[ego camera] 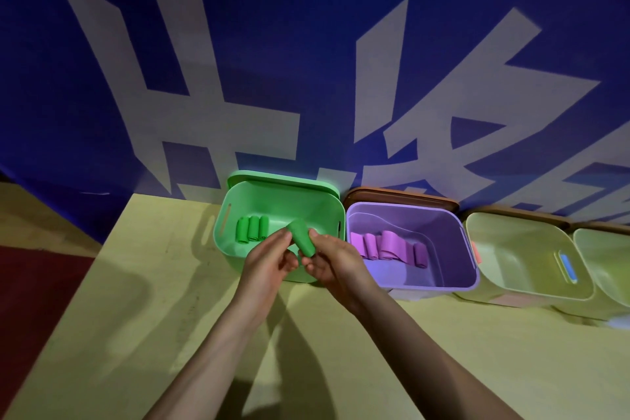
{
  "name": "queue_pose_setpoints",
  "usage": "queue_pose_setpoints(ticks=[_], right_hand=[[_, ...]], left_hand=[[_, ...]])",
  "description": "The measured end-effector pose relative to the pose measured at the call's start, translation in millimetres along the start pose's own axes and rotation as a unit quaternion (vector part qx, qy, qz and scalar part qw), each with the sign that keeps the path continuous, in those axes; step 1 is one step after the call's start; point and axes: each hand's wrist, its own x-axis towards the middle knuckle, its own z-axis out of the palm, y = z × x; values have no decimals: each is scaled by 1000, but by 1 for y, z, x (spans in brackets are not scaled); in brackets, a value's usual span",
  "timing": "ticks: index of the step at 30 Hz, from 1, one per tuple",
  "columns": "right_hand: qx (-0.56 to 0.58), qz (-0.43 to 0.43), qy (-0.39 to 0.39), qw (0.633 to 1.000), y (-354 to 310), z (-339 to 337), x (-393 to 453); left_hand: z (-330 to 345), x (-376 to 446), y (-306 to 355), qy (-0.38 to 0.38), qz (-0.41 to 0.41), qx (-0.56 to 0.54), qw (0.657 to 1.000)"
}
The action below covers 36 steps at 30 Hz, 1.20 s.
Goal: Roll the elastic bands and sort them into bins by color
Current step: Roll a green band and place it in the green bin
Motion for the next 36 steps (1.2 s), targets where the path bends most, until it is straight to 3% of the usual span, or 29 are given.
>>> queue_pose_setpoints(ticks=[5, 9, 16, 22, 25, 27, 30, 33, 36], right_hand=[[-84, -30, 22, 996, 2, 0, 1], [-82, -29, 20, 996, -1, -4, 1], [114, 93, -40, 988, -3, -2, -4], [97, 83, -43, 991, 0, 5, 2], [17, 37, -13, 999, 2, 13, 18], [-78, 22, 44, 996, 3, 14, 41], [-139, 66, 125, 980, 4, 10, 84], [-282, 100, 136, 944, 14, 5, 123], [-342, 144, 139, 918, 27, 8, 152]], left_hand=[[-1, 2, 4, 51, 24, 61, 997], [-7, 3, 8, 41, 22, 109, 993], [-9, 0, 14, -57, 32, 129, 989], [-22, 9, 14, -46, 17, 165, 985], [-26, 24, 21, 17, 28, 259, 965], [-35, 37, 27, 68, 101, 352, 928], [-58, 50, 31, 180, 176, 401, 881], [-82, 65, 24, 241, 135, 434, 858], [-97, 80, 15, 247, 76, 461, 849]])
